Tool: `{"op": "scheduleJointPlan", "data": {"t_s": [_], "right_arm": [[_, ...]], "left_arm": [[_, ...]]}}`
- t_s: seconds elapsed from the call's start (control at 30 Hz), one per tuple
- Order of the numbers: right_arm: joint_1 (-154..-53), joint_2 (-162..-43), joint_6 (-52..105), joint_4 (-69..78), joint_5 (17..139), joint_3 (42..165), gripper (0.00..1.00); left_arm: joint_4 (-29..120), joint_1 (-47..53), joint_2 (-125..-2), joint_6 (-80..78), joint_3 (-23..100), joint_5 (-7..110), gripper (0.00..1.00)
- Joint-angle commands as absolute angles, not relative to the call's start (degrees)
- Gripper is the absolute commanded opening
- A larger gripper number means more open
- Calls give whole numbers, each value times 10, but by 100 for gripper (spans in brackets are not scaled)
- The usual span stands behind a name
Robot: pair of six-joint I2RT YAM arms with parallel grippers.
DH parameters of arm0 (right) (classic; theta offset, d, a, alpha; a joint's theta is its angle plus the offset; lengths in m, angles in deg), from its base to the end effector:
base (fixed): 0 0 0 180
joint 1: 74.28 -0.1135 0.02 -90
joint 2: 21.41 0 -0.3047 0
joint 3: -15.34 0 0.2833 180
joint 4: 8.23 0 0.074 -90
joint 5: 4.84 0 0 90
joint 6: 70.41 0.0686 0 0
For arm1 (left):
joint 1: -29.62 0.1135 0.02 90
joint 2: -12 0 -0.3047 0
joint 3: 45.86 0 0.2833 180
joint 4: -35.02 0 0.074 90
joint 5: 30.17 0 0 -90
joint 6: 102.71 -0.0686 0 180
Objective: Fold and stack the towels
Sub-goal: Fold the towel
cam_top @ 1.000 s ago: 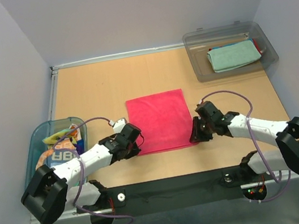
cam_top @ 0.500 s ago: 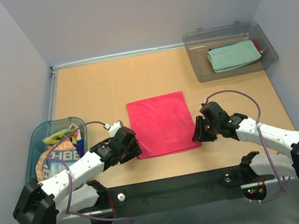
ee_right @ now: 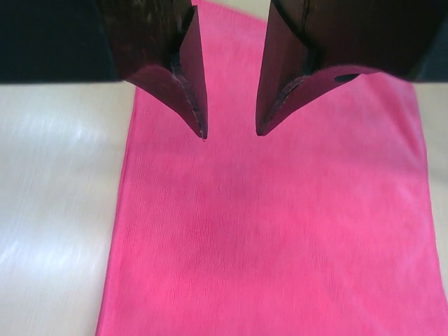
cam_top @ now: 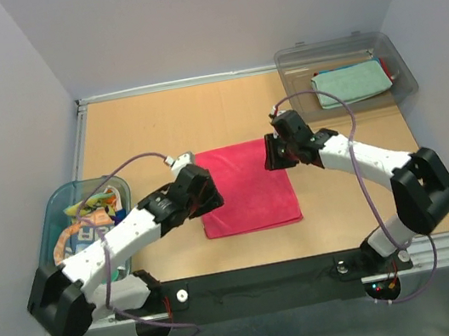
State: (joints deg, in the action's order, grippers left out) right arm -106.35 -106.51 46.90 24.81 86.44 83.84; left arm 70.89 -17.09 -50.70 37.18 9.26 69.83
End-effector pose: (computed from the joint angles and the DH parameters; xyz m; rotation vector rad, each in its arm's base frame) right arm 0.3040 0.1887 0.2275 -0.0930 2.4836 0.4283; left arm 0.1896 -0.1839 0.2495 -0.1571 2.3999 -0.6320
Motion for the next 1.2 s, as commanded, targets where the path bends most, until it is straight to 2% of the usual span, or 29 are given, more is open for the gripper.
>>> {"op": "scheduleJointPlan", "data": {"t_s": [0.0, 0.13, 0.37, 0.43, 0.73, 0.8, 0.97, 1.07, 1.13, 1.17], "right_arm": [[-1023, -1134, 355, 183, 855, 917, 39], [-979, -1196, 302, 160, 782, 962, 39], [-955, -1298, 312, 109, 735, 1014, 36], [-946, -1327, 314, 98, 732, 1016, 35], [-903, -1337, 303, 86, 758, 969, 35], [-900, -1321, 278, 87, 771, 960, 35], [-900, -1281, 223, 100, 758, 975, 37], [-900, -1282, 171, 129, 758, 1002, 43], [-900, -1285, 145, 135, 756, 1016, 52], [-900, -1288, 122, 143, 755, 1020, 52]], "left_arm": [[625, -138, -592, 280, 149, 719, 68], [549, -70, -689, 197, 196, 688, 69], [522, -22, -832, 163, 263, 639, 55], [521, -18, -850, 169, 251, 629, 49], [530, 3, -853, 217, 166, 620, 47], [545, 2, -822, 210, 167, 629, 51], [588, 3, -758, 167, 217, 649, 79], [617, 3, -728, 120, 252, 675, 88], [630, 3, -714, 94, 260, 688, 90], [629, 3, -698, 59, 261, 690, 91]]}}
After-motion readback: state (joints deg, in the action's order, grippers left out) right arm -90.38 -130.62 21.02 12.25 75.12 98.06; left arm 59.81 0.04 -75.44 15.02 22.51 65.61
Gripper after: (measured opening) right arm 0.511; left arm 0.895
